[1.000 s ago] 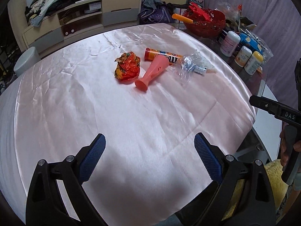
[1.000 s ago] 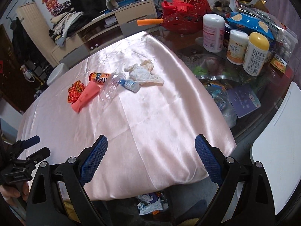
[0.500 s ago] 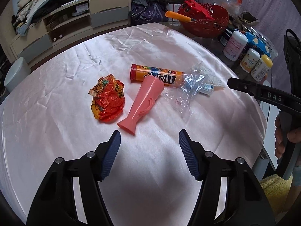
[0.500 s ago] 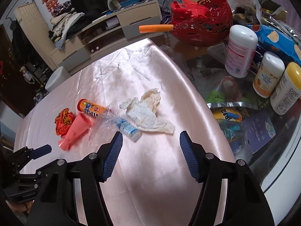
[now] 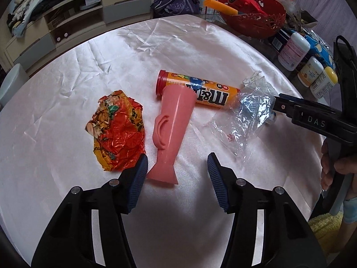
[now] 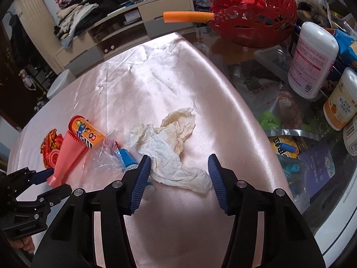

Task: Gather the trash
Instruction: 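Grasp the pink plastic cup with the left tool while the right tool grasps the crumpled tissue, then carry the cup and tissue down into the black bin and open both tools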

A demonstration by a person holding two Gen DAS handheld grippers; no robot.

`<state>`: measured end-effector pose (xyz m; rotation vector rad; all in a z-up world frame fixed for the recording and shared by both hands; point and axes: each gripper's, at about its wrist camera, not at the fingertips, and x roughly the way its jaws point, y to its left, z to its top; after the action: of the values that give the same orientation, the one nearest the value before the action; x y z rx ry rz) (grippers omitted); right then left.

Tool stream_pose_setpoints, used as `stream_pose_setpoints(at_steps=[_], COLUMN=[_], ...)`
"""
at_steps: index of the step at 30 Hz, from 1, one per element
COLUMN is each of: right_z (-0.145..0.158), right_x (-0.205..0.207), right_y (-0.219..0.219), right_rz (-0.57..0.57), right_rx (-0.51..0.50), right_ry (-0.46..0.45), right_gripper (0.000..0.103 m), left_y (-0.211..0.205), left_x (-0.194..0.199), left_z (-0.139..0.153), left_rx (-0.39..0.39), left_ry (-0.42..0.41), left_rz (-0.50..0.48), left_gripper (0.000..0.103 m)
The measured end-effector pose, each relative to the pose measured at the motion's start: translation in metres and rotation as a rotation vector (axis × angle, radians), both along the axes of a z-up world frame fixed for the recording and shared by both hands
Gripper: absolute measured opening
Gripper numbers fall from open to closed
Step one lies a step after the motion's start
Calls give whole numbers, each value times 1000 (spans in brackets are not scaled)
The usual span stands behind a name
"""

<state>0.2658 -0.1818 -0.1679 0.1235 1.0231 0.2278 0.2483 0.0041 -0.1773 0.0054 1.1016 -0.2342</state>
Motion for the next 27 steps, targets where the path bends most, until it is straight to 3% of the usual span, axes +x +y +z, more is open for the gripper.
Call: stream_pose_setpoints(at_steps=[1,4,5,6,8,9,16,27], right_z=[0,1,1,2,3,3,11,46], right_x=[0,0,-1,-2,-4,-5,-31,-115], right_y=[0,2,3,4,6,7,-7,-14], right_rz=[4,14,17,19,24,25,3,16], right_rx=[1,10,3,-3,-7,-9,11,12], right_ry=[0,-5,-11,-15,-18,-17,-8,-50], right_gripper=[38,17,15,14,12,12,12,12], left_y=[-1,-2,-2,-2,-2,-1,2,-4], left_x=[1,5,6,7,9,8,-21,-111], left_z=[0,0,0,0,0,1,5,40], left_rx=[6,-6,-6,-1,4,-3,-41,-70], left_ry=[-10,-8,-9,-12,-12,-8,4,-52], left_rz=[-3,-8,-11,-11,-9,-11,-17,-36], left_gripper=[51,51,45,41,22,20,20,20])
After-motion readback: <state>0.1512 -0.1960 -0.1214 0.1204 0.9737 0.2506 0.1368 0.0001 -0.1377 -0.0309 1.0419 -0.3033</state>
